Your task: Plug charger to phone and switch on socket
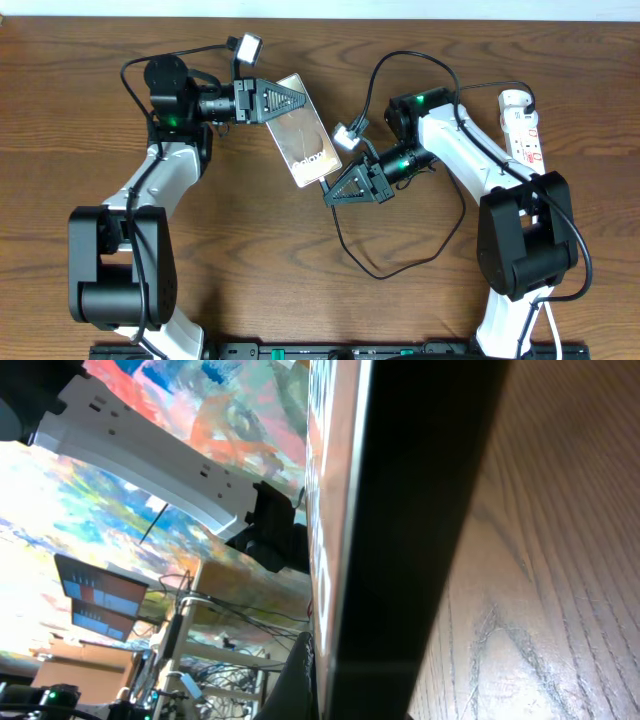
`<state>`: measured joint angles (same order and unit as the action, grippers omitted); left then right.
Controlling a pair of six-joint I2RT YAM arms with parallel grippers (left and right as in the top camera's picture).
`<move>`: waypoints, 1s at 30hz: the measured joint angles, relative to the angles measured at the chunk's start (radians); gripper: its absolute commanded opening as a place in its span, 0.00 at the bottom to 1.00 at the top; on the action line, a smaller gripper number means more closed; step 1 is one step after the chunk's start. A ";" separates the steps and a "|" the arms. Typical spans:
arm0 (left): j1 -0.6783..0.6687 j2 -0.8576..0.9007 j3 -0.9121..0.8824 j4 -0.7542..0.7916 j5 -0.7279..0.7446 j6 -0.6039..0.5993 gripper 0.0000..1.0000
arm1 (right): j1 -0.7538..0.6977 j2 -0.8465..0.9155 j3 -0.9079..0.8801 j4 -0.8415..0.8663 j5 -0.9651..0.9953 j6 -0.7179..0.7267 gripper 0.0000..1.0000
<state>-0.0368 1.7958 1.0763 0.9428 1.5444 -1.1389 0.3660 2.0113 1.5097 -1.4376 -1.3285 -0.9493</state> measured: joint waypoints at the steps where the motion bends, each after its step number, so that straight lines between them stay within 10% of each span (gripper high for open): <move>1: 0.000 0.000 0.000 0.000 -0.001 0.001 0.07 | 0.000 0.000 0.000 0.000 0.000 0.000 0.01; 30: -0.031 0.000 0.000 0.001 -0.005 0.030 0.07 | -0.020 0.000 0.000 -0.005 0.027 0.000 0.01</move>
<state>-0.0681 1.7958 1.0763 0.9440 1.5398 -1.1091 0.3462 2.0113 1.5097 -1.4422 -1.3010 -0.9493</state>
